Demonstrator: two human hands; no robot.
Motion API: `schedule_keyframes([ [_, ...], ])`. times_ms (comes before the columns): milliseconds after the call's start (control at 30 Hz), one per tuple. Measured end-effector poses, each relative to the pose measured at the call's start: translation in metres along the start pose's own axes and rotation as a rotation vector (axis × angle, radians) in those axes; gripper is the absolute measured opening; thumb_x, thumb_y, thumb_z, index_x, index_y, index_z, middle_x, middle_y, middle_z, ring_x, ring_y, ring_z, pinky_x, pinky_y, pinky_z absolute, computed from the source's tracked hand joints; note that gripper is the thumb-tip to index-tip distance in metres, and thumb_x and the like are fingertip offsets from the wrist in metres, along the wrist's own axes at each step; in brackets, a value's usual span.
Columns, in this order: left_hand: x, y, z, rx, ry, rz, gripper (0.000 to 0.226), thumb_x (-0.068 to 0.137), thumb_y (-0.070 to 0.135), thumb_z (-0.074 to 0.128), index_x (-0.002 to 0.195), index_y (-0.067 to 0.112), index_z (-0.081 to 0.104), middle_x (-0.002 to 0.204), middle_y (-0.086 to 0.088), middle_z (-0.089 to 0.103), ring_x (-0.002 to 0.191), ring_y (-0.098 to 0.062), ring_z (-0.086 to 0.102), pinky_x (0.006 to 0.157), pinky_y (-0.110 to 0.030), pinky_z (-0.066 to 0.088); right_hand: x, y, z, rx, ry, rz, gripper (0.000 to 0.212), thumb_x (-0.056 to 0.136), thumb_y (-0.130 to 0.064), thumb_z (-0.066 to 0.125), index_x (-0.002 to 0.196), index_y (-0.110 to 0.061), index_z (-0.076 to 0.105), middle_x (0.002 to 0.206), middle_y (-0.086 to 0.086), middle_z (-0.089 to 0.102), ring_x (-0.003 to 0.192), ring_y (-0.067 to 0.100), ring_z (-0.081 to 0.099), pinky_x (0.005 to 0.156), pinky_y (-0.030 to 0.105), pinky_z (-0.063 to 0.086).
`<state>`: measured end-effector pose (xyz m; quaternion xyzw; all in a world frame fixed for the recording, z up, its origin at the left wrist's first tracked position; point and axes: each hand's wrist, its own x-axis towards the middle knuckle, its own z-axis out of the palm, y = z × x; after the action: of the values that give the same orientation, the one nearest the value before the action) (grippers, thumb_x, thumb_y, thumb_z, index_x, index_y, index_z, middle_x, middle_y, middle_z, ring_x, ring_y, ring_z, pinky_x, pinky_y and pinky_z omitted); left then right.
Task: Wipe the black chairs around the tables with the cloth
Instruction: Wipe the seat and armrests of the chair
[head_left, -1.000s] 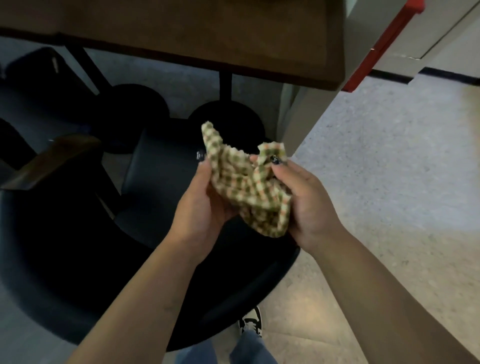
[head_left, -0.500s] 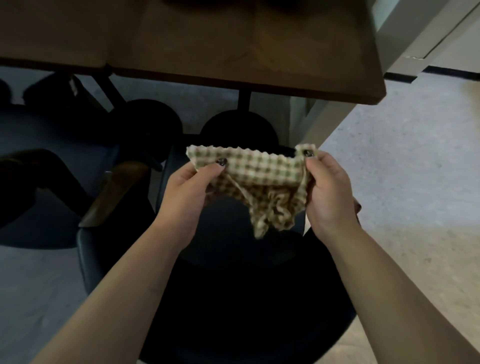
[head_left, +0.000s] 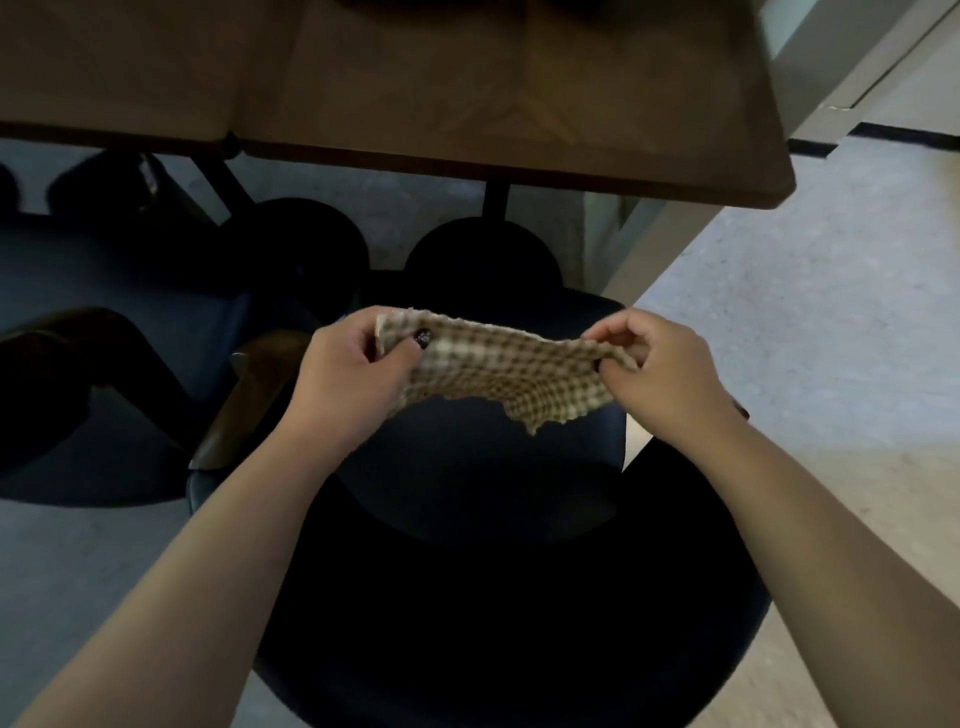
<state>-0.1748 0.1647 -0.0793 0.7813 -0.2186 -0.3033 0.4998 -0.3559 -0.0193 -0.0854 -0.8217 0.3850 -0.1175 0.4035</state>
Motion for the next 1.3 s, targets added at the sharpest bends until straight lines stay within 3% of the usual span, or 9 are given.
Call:
schedule_keyframes([
  [267, 0.046, -0.007, -0.015, 0.471, -0.197, -0.037, 0.012, 0.083, 0.022, 0.073, 0.078, 0.032, 0.069, 0.078, 0.011, 0.069, 0.075, -0.004, 0.064, 0.063, -0.023, 0.047, 0.047, 0.025, -0.023, -0.032, -0.323, 0.087, 0.012, 0.083, -0.012, 0.071, 0.078, -0.023, 0.070, 0.068, -0.007, 0.071, 0.062, 0.007, 0.068, 0.057, 0.019, 0.056],
  [400, 0.088, -0.022, 0.000, 0.708, -0.260, -0.082, 0.007, 0.083, 0.024, 0.074, 0.083, 0.030, 0.075, 0.073, 0.013, 0.066, 0.070, -0.005, 0.061, 0.059, -0.019, 0.047, 0.092, 0.050, 0.000, -0.204, -0.358, 0.025, 0.010, 0.083, -0.017, 0.072, 0.076, -0.024, 0.070, 0.072, -0.007, 0.069, 0.062, 0.004, 0.064, 0.058, 0.012, 0.049],
  [533, 0.128, -0.051, 0.022, 0.625, -0.252, -0.213, 0.011, 0.090, 0.017, 0.066, 0.089, 0.023, 0.076, 0.058, 0.007, 0.070, 0.060, -0.006, 0.068, 0.069, -0.029, 0.059, 0.135, 0.082, 0.029, -0.264, -0.452, 0.080, 0.006, 0.089, -0.018, 0.065, 0.083, -0.016, 0.068, 0.071, 0.001, 0.071, 0.052, 0.011, 0.068, 0.057, 0.027, 0.055],
  [700, 0.166, -0.079, 0.047, 0.560, -0.058, -0.193, 0.017, 0.092, 0.012, 0.064, 0.094, 0.021, 0.078, 0.065, 0.011, 0.064, 0.044, 0.000, 0.053, 0.039, -0.007, 0.035, 0.182, 0.109, 0.051, -0.293, -0.334, 0.051, 0.011, 0.090, -0.017, 0.062, 0.081, -0.020, 0.068, 0.077, -0.002, 0.069, 0.067, 0.011, 0.065, 0.060, 0.021, 0.045],
  [867, 0.177, -0.112, 0.062, 0.608, -0.090, -0.227, 0.023, 0.091, 0.009, 0.060, 0.106, 0.017, 0.076, 0.127, -0.001, 0.064, 0.106, -0.016, 0.063, 0.085, -0.013, 0.039, 0.183, 0.128, 0.076, -0.401, -0.398, -0.048, 0.017, 0.091, -0.017, 0.057, 0.098, -0.017, 0.073, 0.102, 0.003, 0.065, 0.088, 0.018, 0.061, 0.077, 0.026, 0.046],
  [967, 0.172, -0.135, 0.070, 0.599, -0.243, -0.306, 0.024, 0.089, 0.014, 0.062, 0.110, 0.016, 0.074, 0.133, 0.001, 0.059, 0.121, -0.018, 0.056, 0.092, -0.017, 0.038, 0.168, 0.138, 0.091, -0.467, -0.630, -0.033, 0.024, 0.094, -0.021, 0.051, 0.106, -0.018, 0.072, 0.110, 0.002, 0.064, 0.096, 0.023, 0.062, 0.086, 0.035, 0.051],
  [1033, 0.168, -0.150, 0.074, 0.631, -0.312, -0.375, 0.023, 0.090, 0.023, 0.062, 0.109, 0.020, 0.074, 0.130, 0.001, 0.062, 0.116, -0.020, 0.058, 0.095, -0.022, 0.041, 0.160, 0.145, 0.100, -0.556, -0.709, 0.040, 0.028, 0.093, -0.025, 0.045, 0.087, -0.017, 0.072, 0.095, 0.001, 0.066, 0.087, 0.024, 0.064, 0.070, 0.035, 0.052],
  [1167, 0.174, -0.171, 0.078, 0.711, -0.098, -0.426, 0.022, 0.092, 0.034, 0.052, 0.096, 0.021, 0.070, 0.085, 0.000, 0.067, 0.074, -0.020, 0.062, 0.068, -0.035, 0.056, 0.168, 0.153, 0.116, -0.574, -0.442, 0.184, 0.027, 0.094, -0.026, 0.042, 0.075, -0.015, 0.058, 0.080, 0.002, 0.059, 0.072, 0.022, 0.056, 0.055, 0.028, 0.037],
  [1300, 0.198, -0.185, 0.084, 0.565, 0.123, -0.531, 0.030, 0.094, 0.038, 0.053, 0.113, 0.016, 0.060, 0.105, -0.006, 0.064, 0.083, -0.021, 0.059, 0.063, -0.031, 0.047, 0.194, 0.164, 0.132, -0.376, -0.257, 0.488, 0.024, 0.092, -0.031, 0.049, 0.078, -0.012, 0.056, 0.080, 0.006, 0.059, 0.075, 0.026, 0.058, 0.053, 0.028, 0.036],
])
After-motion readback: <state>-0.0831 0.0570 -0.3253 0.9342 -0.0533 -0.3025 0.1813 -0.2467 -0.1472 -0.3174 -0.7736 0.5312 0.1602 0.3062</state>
